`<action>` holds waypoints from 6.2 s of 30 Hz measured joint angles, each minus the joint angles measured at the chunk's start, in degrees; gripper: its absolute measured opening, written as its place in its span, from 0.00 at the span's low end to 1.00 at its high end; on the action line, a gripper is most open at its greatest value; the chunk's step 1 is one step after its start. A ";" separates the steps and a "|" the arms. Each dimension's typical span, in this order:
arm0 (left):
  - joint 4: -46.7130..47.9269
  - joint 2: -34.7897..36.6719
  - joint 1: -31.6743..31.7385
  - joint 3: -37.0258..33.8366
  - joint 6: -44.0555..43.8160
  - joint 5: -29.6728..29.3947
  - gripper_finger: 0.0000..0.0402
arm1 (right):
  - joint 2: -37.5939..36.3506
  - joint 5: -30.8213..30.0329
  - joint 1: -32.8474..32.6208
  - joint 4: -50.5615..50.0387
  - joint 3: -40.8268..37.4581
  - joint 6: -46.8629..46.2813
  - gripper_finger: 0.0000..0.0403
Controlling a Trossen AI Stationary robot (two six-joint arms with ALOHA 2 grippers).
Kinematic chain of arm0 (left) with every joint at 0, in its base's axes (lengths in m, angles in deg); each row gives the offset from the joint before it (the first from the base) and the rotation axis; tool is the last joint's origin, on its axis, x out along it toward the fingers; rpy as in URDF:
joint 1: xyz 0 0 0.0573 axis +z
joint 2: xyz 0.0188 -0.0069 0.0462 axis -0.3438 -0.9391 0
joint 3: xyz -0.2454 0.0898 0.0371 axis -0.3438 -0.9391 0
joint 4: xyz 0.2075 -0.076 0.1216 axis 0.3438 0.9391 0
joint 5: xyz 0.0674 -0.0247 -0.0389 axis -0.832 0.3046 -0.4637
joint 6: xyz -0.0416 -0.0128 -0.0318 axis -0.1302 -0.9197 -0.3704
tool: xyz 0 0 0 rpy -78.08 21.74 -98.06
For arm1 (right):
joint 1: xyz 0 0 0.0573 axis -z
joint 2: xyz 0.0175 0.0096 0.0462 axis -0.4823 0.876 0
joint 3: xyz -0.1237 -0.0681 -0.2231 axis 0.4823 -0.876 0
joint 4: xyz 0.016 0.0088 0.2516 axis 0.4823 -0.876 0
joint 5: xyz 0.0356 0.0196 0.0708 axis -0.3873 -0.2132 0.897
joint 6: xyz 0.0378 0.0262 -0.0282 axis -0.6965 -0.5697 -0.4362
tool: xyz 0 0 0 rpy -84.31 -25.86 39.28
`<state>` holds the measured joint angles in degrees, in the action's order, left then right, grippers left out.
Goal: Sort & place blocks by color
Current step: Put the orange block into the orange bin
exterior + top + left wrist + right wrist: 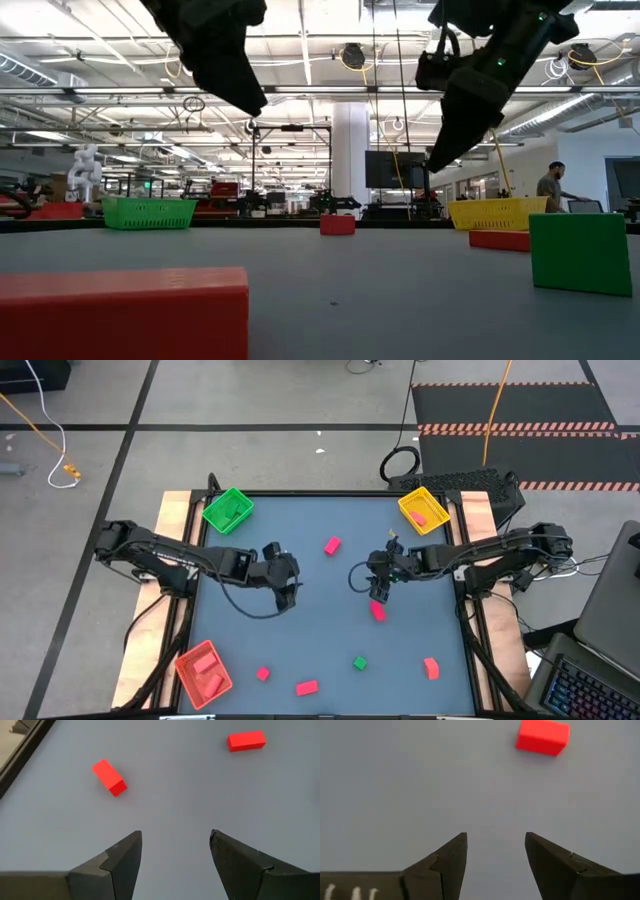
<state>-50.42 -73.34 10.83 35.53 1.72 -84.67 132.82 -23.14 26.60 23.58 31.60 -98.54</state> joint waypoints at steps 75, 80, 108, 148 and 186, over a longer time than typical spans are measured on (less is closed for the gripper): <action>-34.25 -0.02 20.61 -10.43 10.42 -1.41 0.58 | -0.77 -12.64 24.48 6.60 -1.45 6.19 0.49; -35.02 -0.02 20.54 -10.43 10.60 -0.80 0.58 | -1.26 -11.37 30.90 2.84 -0.74 5.15 0.49; -34.65 -0.02 17.85 -10.40 13.31 1.56 0.58 | 2.43 0.60 53.63 -22.50 9.00 10.55 0.49; -34.06 0.00 17.85 -10.38 14.55 1.49 0.58 | 12.33 5.61 59.16 -15.18 4.61 16.74 0.49; -34.12 0.00 17.23 -10.38 13.93 1.49 0.58 | -2.61 3.51 58.40 -11.85 0.26 16.70 0.02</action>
<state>-84.54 -73.34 28.06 25.15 15.65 -83.18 130.21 -19.63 84.99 11.73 31.86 -81.84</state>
